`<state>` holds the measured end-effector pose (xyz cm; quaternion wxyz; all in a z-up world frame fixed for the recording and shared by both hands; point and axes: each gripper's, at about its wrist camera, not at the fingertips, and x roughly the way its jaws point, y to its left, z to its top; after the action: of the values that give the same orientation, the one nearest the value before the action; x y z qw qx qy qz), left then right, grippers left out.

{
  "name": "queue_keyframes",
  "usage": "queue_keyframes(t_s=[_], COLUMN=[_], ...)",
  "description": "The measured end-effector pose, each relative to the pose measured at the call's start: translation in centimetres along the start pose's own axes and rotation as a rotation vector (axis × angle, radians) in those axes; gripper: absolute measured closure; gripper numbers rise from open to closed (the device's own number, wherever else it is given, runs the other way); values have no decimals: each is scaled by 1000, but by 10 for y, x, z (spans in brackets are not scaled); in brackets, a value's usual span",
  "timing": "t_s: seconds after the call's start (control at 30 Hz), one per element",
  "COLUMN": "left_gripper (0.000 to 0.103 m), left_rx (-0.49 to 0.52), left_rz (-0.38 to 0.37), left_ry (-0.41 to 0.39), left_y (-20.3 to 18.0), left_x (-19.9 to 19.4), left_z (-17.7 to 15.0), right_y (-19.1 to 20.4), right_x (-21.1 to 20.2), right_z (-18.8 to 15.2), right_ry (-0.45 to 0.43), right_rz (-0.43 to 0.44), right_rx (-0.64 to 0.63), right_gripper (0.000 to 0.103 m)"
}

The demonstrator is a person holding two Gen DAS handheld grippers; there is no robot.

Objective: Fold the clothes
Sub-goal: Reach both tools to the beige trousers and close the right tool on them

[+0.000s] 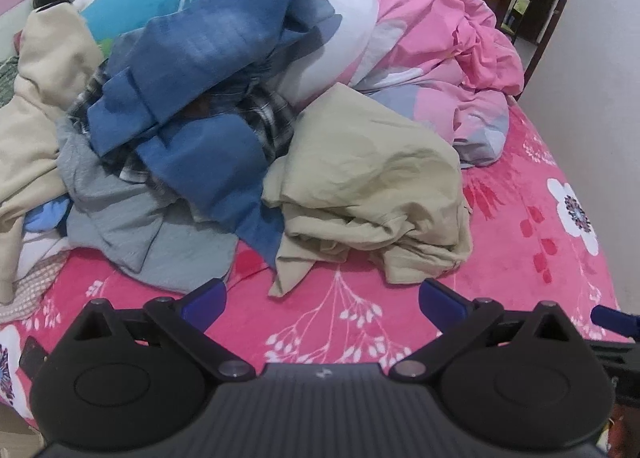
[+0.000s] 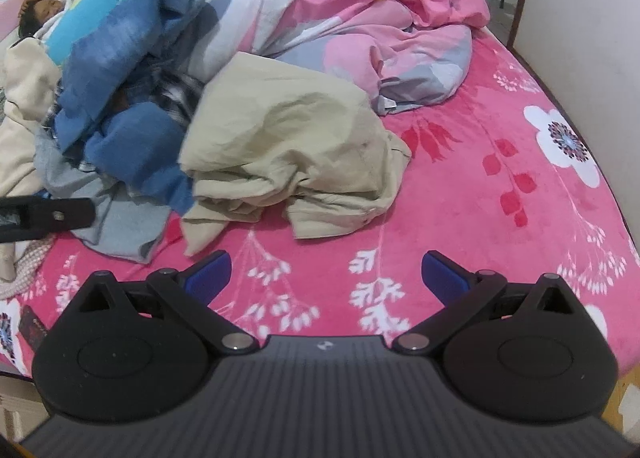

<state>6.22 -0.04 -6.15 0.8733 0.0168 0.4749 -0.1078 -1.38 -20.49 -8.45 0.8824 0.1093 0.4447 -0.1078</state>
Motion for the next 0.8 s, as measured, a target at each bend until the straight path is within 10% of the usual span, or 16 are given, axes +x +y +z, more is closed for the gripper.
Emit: queue_keyframes(t_s=[0.3,0.53,0.8], left_gripper=[2,33,33], left_rx=[264,470,565], left_rz=[32,-51,-5], left_ry=[-43,72,103], left_y=[-86,-136,-150], left_x=[103,223,285], left_z=[-4,-41,-66], right_y=[-94,-166,-196], right_x=[105,218,317], right_z=[34,55,65], right_ry=[19,73,143], right_rz=[118,262,373], right_rx=[39,117,297], right_gripper=[1,5,32])
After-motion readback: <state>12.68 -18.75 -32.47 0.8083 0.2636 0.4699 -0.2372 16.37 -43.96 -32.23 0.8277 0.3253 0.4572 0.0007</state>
